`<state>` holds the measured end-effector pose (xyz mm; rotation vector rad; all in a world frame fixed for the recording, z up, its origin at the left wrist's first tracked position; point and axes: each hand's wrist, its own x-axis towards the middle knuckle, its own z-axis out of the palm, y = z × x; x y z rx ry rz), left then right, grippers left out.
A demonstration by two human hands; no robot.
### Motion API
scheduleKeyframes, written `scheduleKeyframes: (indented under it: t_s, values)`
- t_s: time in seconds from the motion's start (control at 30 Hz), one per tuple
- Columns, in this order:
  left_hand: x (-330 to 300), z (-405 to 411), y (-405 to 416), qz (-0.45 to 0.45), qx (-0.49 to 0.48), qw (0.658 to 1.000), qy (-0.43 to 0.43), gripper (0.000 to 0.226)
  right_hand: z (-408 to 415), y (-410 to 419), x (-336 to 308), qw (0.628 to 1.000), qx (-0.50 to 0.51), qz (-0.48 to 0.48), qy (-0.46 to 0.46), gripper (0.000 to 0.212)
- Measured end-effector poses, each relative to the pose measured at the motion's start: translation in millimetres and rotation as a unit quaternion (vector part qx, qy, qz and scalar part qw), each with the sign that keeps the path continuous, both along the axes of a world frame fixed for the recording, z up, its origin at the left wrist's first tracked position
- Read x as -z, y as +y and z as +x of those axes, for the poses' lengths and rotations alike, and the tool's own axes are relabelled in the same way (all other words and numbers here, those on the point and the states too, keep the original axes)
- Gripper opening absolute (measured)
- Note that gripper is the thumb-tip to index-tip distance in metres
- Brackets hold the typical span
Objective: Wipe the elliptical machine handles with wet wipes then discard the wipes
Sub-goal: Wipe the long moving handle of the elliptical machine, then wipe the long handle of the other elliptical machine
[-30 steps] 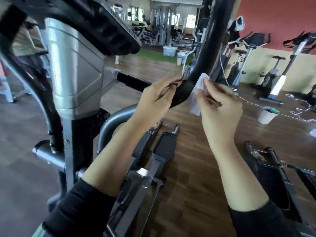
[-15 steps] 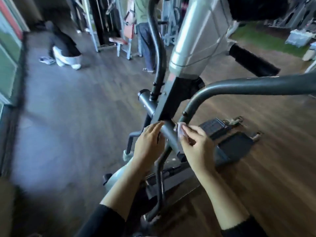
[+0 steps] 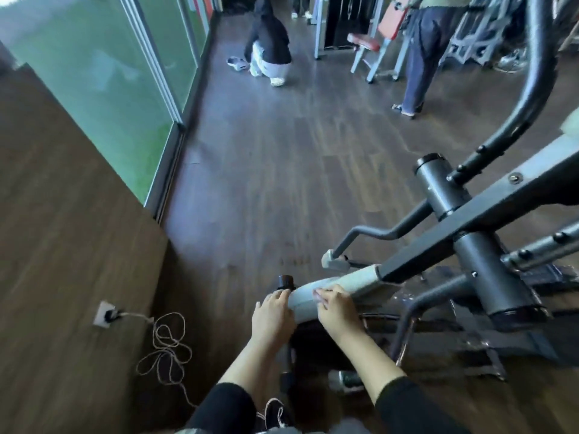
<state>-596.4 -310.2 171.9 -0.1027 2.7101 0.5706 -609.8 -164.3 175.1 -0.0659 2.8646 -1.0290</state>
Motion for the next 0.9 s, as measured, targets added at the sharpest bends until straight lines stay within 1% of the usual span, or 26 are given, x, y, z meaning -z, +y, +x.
scheduleKeyframes:
  t_s: [0.13, 0.23, 0.33, 0.5, 0.63, 0.73, 0.8, 0.9]
  values:
    - [9.1, 7.0, -41.8, 0.016, -0.043, 0.998, -0.032, 0.044, -5.1, -49.4, 13.2, 0.997, -0.059, 0.028, -0.043, 0.028]
    - [12.5, 8.4, -68.5, 0.016, -0.061, 0.997, -0.037, 0.036, -11.4, -79.0, 17.6, 0.994, -0.082, 0.042, -0.054, 0.028]
    - [16.7, 6.9, -89.9, 0.016, -0.089, 0.995, -0.045, 0.032, -20.7, -102.5, 20.3, 0.992, -0.105, 0.036, -0.067, 0.024]
    - [24.3, -17.2, -121.0, 0.017, -0.126, 0.99, -0.053, 0.03, -58.7, -135.8, 29.7, 0.986, -0.143, 0.011, -0.084, 0.027]
    - [27.1, -53.0, -141.4, 0.019, -0.142, 0.987, -0.07, 0.033, -95.0, -158.2, 41.5, 0.979, -0.176, 0.026, -0.097, 0.019]
    - [28.7, -93.6, -155.0, 0.021, -0.133, 0.988, -0.075, 0.03, -132.1, -171.9, 45.8, 0.976, -0.188, 0.043, -0.107, 0.022]
    - [30.8, -129.2, -164.1, 0.015, -0.124, 0.989, -0.077, 0.028, -166.5, -178.2, 54.9, 0.977, -0.172, 0.043, -0.12, 0.023]
    - [33.7, -200.5, -178.5, 0.005, -0.093, 0.991, -0.092, 0.036, -233.4, -182.8, 64.3, 0.982, -0.138, 0.02, -0.127, 0.024]
